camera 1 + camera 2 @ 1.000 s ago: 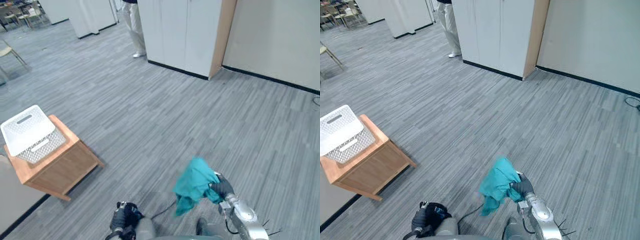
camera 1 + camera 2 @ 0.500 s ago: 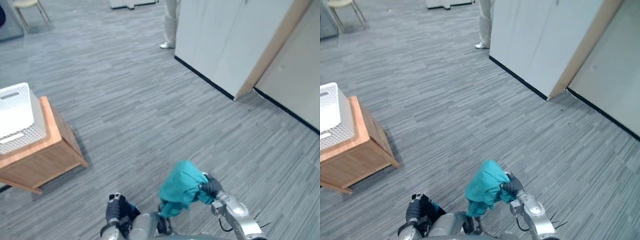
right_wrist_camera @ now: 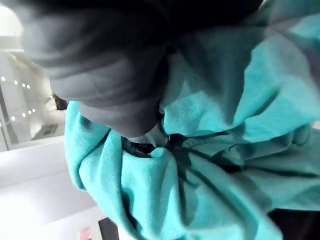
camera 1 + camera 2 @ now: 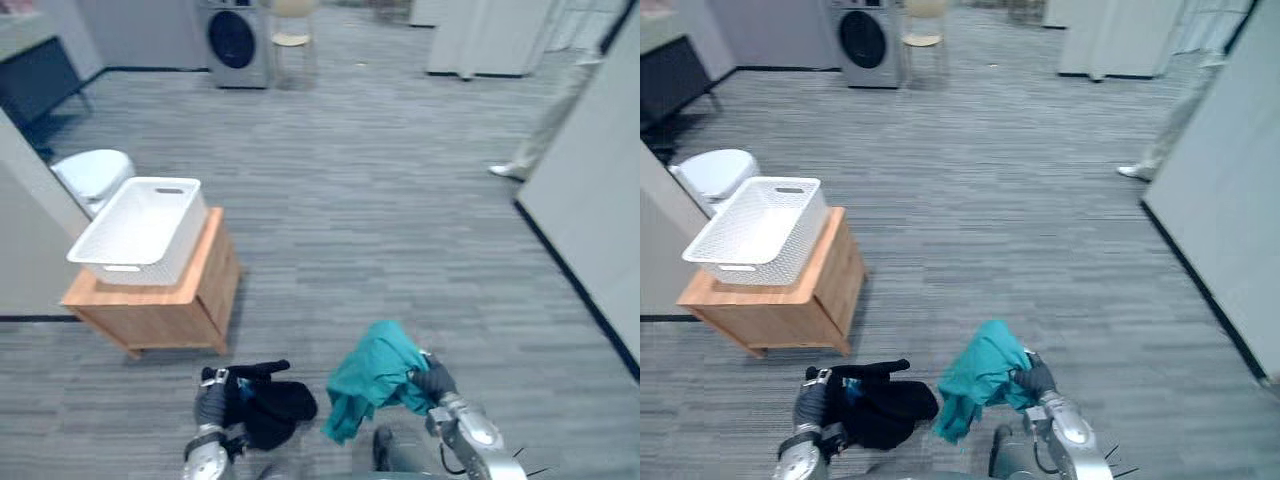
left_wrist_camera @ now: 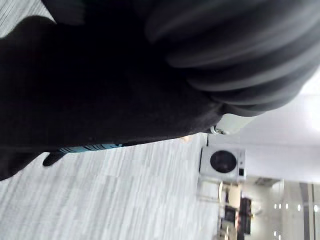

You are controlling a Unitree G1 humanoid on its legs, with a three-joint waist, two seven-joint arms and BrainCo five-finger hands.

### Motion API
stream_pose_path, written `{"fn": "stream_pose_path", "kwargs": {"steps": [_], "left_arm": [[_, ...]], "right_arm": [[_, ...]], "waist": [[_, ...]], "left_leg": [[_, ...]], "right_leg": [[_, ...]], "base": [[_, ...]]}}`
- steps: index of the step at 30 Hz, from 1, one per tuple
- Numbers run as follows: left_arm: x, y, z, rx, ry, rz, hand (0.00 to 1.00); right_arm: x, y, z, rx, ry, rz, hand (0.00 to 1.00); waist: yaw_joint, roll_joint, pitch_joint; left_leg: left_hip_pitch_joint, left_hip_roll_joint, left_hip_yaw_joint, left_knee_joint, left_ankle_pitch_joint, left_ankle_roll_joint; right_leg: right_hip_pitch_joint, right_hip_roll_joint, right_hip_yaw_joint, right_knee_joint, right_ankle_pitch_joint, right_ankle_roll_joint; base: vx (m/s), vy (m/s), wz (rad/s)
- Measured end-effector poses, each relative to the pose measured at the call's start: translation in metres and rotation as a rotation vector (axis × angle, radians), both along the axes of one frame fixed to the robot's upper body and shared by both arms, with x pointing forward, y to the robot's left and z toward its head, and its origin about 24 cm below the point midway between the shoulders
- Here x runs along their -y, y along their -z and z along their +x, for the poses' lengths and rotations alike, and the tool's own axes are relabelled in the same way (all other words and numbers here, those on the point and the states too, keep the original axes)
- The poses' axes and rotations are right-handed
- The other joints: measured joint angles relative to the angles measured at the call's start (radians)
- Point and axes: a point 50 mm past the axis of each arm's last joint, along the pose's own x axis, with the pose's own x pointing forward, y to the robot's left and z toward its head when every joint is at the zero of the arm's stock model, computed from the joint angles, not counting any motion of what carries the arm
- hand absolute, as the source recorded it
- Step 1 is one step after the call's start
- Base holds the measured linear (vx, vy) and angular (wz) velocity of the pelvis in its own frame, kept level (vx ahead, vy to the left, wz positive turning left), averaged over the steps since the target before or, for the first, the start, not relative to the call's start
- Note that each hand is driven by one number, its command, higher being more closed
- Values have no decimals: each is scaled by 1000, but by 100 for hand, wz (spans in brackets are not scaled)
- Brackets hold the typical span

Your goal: Tidy the bed and pick cloth on bed and put in laundry

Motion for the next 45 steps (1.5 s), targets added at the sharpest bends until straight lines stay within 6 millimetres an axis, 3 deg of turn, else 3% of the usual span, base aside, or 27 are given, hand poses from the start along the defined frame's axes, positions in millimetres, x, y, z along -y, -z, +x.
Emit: {"fn": "stream_pose_path", "kwargs": {"steps": [1, 3, 5, 6, 7, 10, 11, 12, 13, 15, 18, 19, 21, 22, 24, 26, 28, 29, 30, 32, 33, 34, 35, 38, 39, 42, 45], "left_arm": [[-1, -4, 3, 19, -3, 1, 100], [2, -21, 18, 119, 17, -10, 100], [5, -36, 28, 197, 18, -23, 100], [7, -42, 31, 229, 20, -30, 100], [10, -46, 33, 248, 26, -37, 100], [17, -44, 31, 239, 27, -59, 100], [17, -40, 27, 209, 23, -56, 100], [19, -33, 24, 178, 15, -63, 100], [18, -28, 21, 151, 18, -48, 100], [11, -28, 22, 141, 44, 10, 100], [11, -34, 30, 169, 96, 65, 100], [12, -38, 35, 195, 119, 94, 100], [13, -49, 47, 258, 164, 138, 100], [13, -54, 50, 283, 178, 156, 100], [11, -70, 58, 353, 218, 212, 100], [7, -83, 60, 402, 237, 246, 100], [3, -102, 58, 478, 230, 271, 100], [-1, -113, 54, 537, 190, 279, 100], [3, -122, 55, 583, 176, 261, 100], [11, -140, 60, 681, 186, 241, 100], [16, -158, 68, 774, 198, 218, 100], [17, -165, 72, 814, 211, 206, 100], [18, -170, 74, 837, 218, 199, 100], [22, -187, 81, 918, 259, 198, 100], [20, -192, 83, 945, 277, 193, 100], [26, -208, 84, 1023, 347, 176, 100], [45, -235, 89, 1144, 510, 204, 100]], "right_arm": [[2, -1, 1, 4, 5, -7, 100], [13, -3, 0, 26, 43, -41, 100], [18, -6, 1, 39, 67, -57, 100], [19, -6, 1, 42, 74, -60, 100], [20, -6, 0, 40, 80, -64, 100], [21, -4, -1, 30, 76, -79, 100], [21, 3, -5, 6, 75, -80, 100], [20, 7, -5, -8, 58, -82, 100], [19, 12, -7, -28, 62, -76, 100], [7, 18, -13, -50, 74, -34, 100], [-8, 21, -20, -60, 59, 0, 100], [-11, 20, -24, -54, 54, 9, 100], [-15, 14, -26, -21, 68, 25, 100], [-15, 11, -25, -3, 68, 26, 100], [-15, 3, -19, 44, 90, 17, 100], [-11, 1, -16, 56, 113, 9, 100], [-8, -4, -13, 80, 117, 9, 100], [-3, -15, -4, 134, 105, 7, 100], [3, -28, 5, 188, 96, -11, 100], [5, -41, 12, 250, 85, -19, 100], [8, -48, 19, 282, 96, -28, 100], [9, -50, 22, 291, 102, -29, 100], [9, -50, 23, 295, 101, -30, 100], [14, -53, 28, 308, 108, -57, 100], [13, -50, 27, 295, 119, -62, 100], [12, -46, 23, 278, 130, -55, 100], [15, -47, 23, 284, 172, -39, 100]], "waist": [[-3, -4, 3], [-8, -28, 19], [-8, -37, 24], [-9, -37, 24], [-9, -32, 23], [3, -41, 15], [4, -72, -4], [9, -68, -10], [4, -81, -10], [-27, -130, 0], [-51, -126, 8], [-63, -105, 9], [-65, -104, 5], [-65, -105, 4], [-66, -121, -6], [-65, -130, -10], [-59, -170, -31], [-39, -136, -35], [-44, -96, -40], [-58, -67, -50], [-60, -72, -42], [-60, -66, -45], [-61, -75, -40], [-59, -55, -47], [-61, -49, -48], [-62, -97, -37], [-64, -118, -44]], "left_leg": [[-11, -7, 29, -32, -22, -10], [-25, -79, 147, -305, -70, -32], [-39, -116, 273, -549, -58, -38], [-54, -120, 331, -648, -46, -51], [-79, -114, 373, -709, -27, -38], [-130, -88, 446, -763, 2, 8], [-122, -109, 444, -749, 36, 62], [-104, -123, 433, -762, 72, 147], [-61, -171, 405, -795, 82, 223], [2, -238, 314, -823, 66, 231], [134, -279, 131, -881, 50, 212], [167, -280, 45, -894, 43, 198], [198, -279, -73, -914, 37, 183], [204, -280, -115, -915, 31, 174], [230, -276, -241, -896, 2, 127], [259, -263, -274, -862, -51, 76], [303, -255, -271, -811, -132, 40], [340, -204, -269, -764, -199, -3], [305, -145, -243, -649, -200, -36], [214, -83, -183, -467, -148, -69], [157, -15, -71, -361, -113, -72], [152, 4, -5, -367, -116, -77], [153, 4, 26, -385, -117, -77], [171, -65, 82, -686, -68, -59], [190, -77, 131, -789, -18, -4], [250, -136, 124, -962, 55, -9], [266, -137, 164, -1023, 74, -18]], "right_leg": [[28, -8, -4, -26, -1, -2], [147, -52, -50, -129, -6, -10], [224, -59, -98, -192, -22, -20], [259, -54, -126, -217, -38, 4], [288, -41, -160, -231, -58, 17], [309, -51, -226, -102, -223, 70], [290, -95, -249, 33, -285, 113], [219, -139, -258, 256, -298, 138], [115, -216, -238, 549, -223, 131], [25, -270, -182, 768, -189, 112], [-57, -218, -83, 716, -228, 100], [-94, -173, -19, 605, -244, 108], [-141, -108, 135, 357, -230, 124], [-152, -92, 203, 255, -208, 138], [-176, -80, 393, -24, -68, 170], [-167, -86, 432, -57, 8, 157], [-124, -92, 413, -39, 121, 86], [-90, -64, 356, 2, 76, 160], [-57, -28, 315, 0, 43, 116], [-23, -13, 252, -14, 34, 94], [31, -9, 215, -48, 37, 68], [66, -12, 195, -73, 37, 53], [83, -14, 184, -83, 34, 46], [97, -24, 159, -91, 27, 33], [98, -28, 146, -90, 19, 32], [101, -62, 125, -101, 19, 34], [105, -82, 86, -108, 19, 35]], "base": [[499, -277, 38], [477, -224, 53], [393, -161, 69], [422, -156, 79], [408, -106, 77], [351, 1, 61], [501, 39, 46], [557, 51, 59], [560, 54, 69], [633, 45, 143], [549, -70, 184], [486, -159, 202], [403, -206, 185], [423, -276, 186], [430, -341, 167], [485, -468, 163], [448, -490, 121], [475, -561, 53], [421, -551, 49], [277, -425, 77], [304, -471, 81], [224, -334, 64], [173, -241, 39], [105, -101, 24], [52, -42, 25], [17, -10, 30], [3, 11, 39]]}}
